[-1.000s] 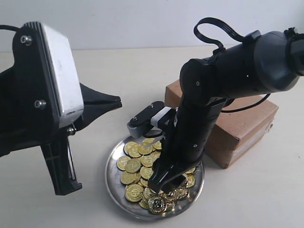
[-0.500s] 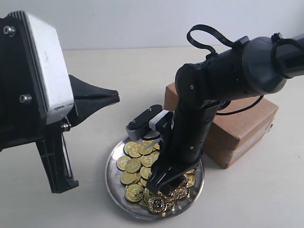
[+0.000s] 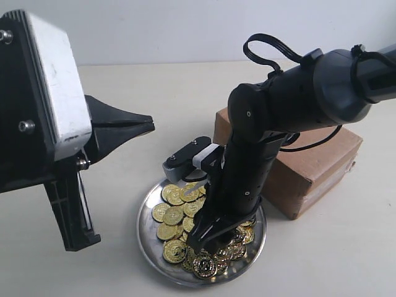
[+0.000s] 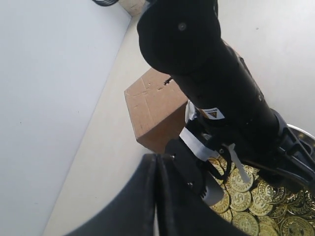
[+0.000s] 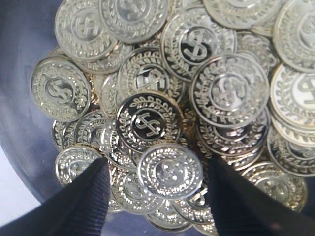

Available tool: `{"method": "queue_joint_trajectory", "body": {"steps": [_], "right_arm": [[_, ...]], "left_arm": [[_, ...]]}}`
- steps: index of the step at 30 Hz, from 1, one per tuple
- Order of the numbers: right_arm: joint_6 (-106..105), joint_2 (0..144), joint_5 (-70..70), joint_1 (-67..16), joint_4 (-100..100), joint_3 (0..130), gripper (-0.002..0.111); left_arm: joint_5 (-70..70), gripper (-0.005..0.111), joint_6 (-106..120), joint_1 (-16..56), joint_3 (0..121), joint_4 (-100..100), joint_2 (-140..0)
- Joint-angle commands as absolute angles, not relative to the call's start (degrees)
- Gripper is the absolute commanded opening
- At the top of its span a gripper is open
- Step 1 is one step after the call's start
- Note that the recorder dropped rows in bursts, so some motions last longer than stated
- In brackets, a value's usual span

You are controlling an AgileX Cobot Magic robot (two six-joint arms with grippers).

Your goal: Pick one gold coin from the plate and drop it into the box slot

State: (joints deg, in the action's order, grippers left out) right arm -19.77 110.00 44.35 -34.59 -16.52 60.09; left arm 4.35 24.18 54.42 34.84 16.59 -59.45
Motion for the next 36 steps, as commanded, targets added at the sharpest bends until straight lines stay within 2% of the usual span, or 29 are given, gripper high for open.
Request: {"method": "queue_joint_trajectory", "body": {"steps": [1,23,36], "right_arm": [[-19.77,110.1,43.6,-34.66,-16.56,60.46,0.056],[-14.83,110.1,44.31,-34.66,-13.52,60.46,0.054],[-12.28,114.5,43.21,-38.61,-9.9,60.46,0.054]], "left_arm": [[3.77,0.0,23.95,54.26,34.66,16.17,-59.05],[3.77,0.0,23.95,54.26,34.66,16.17,-59.05],[3.77,0.0,23.95,54.26,34.66,16.17,-59.05]]}}
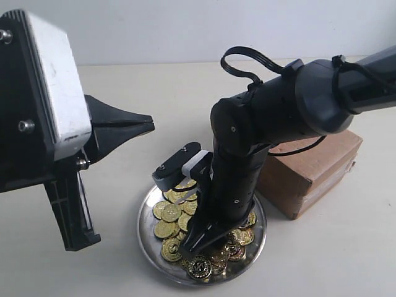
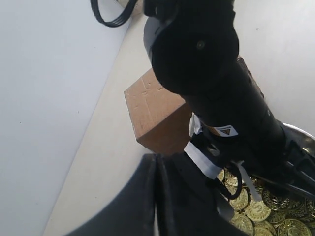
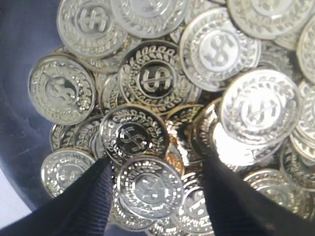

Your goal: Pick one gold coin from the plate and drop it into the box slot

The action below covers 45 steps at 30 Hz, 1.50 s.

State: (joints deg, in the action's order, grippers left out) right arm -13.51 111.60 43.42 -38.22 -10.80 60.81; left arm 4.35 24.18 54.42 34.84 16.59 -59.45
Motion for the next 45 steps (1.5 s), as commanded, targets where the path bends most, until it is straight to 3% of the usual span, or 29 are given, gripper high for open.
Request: {"method": "queue_joint_trajectory", "body": {"steps": [1,45], "right_arm": [[-12.28,114.69,43.21,-38.61,-9.9,60.46,0.054],[-11.42,110.57,45.71,-38.61,-8.05,60.46,0.04]], "left_arm": [[3.77,0.0,23.95,54.26,34.66,16.17,-59.05],[3.74,0.0,23.95,54.26,34.66,16.17,-59.05]]}}
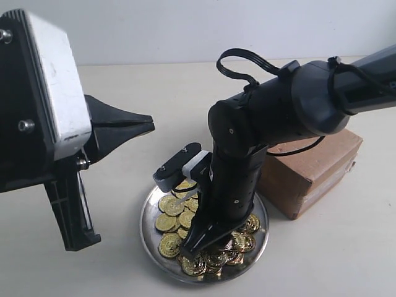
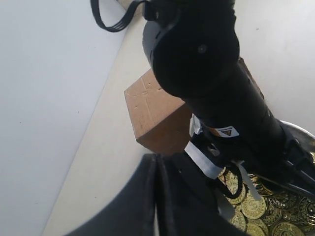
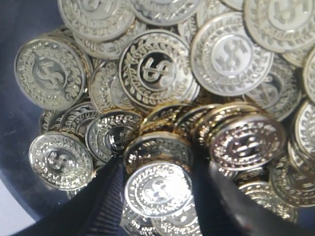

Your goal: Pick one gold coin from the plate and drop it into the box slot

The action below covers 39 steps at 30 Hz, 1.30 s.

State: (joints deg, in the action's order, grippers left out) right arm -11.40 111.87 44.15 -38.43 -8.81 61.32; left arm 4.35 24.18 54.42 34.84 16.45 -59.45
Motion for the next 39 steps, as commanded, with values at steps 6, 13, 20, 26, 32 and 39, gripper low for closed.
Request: {"method": "queue_joint_trajectory", "body": {"steps": [6,13,20,26,32,39], "right_arm": [[-12.31,105.42,45.71,-38.61,-7.78,60.46,0.04],[-23.74,99.46,49.67,-38.61,-15.4,60.46,0.04],[-40.55,91.34,57.79,-38.61,-25.54,60.46,0.04],[-45.22,84.72,60.8,-38.61,-27.14,60.46,0.04],[-51.89,80.05,65.24,-38.61,-33.28,60.46,0.04],[-53.81,78.73,66.21,-38.61,-35.37,60.46,0.04]], "left_arm": [[3.39,0.0,24.95,54.26,34.66,16.17,-59.05],[9.0,0.0,48.17,54.26,34.66,17.24,-59.05],[14.0,0.0,62.61,56.07,33.15,16.78,-59.05],[15.0,0.022,68.57,60.95,32.87,15.35,-59.05],[15.51,0.052,75.58,65.14,32.87,15.35,-58.63],[15.46,0.055,75.82,67.07,32.87,11.54,-54.35]]}}
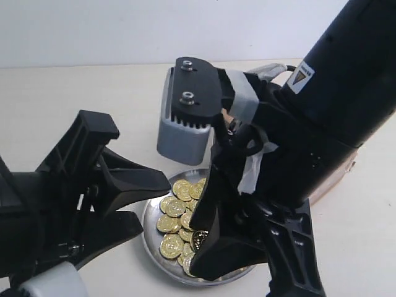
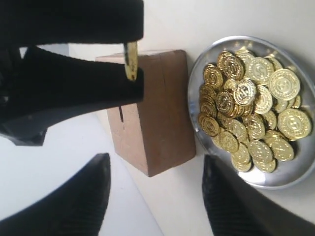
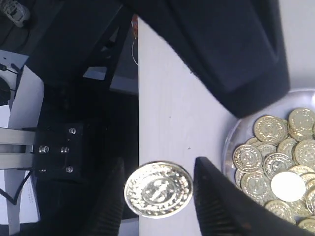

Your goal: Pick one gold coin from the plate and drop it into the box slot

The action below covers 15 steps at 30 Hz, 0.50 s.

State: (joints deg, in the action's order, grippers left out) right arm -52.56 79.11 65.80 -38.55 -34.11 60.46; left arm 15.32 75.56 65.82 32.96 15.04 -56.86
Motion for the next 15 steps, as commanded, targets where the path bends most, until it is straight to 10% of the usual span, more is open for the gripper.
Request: {"method": "queue_joint_trajectory", "body": {"steps": [1,15], "right_arm": [[-53.92,78.73,66.21,-38.61,-35.92,60.46,0.04],[-58.44,78.73,69.1,-38.61,-41.08,60.46,0.04]], "left_arm": [[15.46,0.055,75.82,67.6,32.87,10.82,-53.86],[15.46,0.052,76.03,76.04,32.87,9.43,-54.84]]}}
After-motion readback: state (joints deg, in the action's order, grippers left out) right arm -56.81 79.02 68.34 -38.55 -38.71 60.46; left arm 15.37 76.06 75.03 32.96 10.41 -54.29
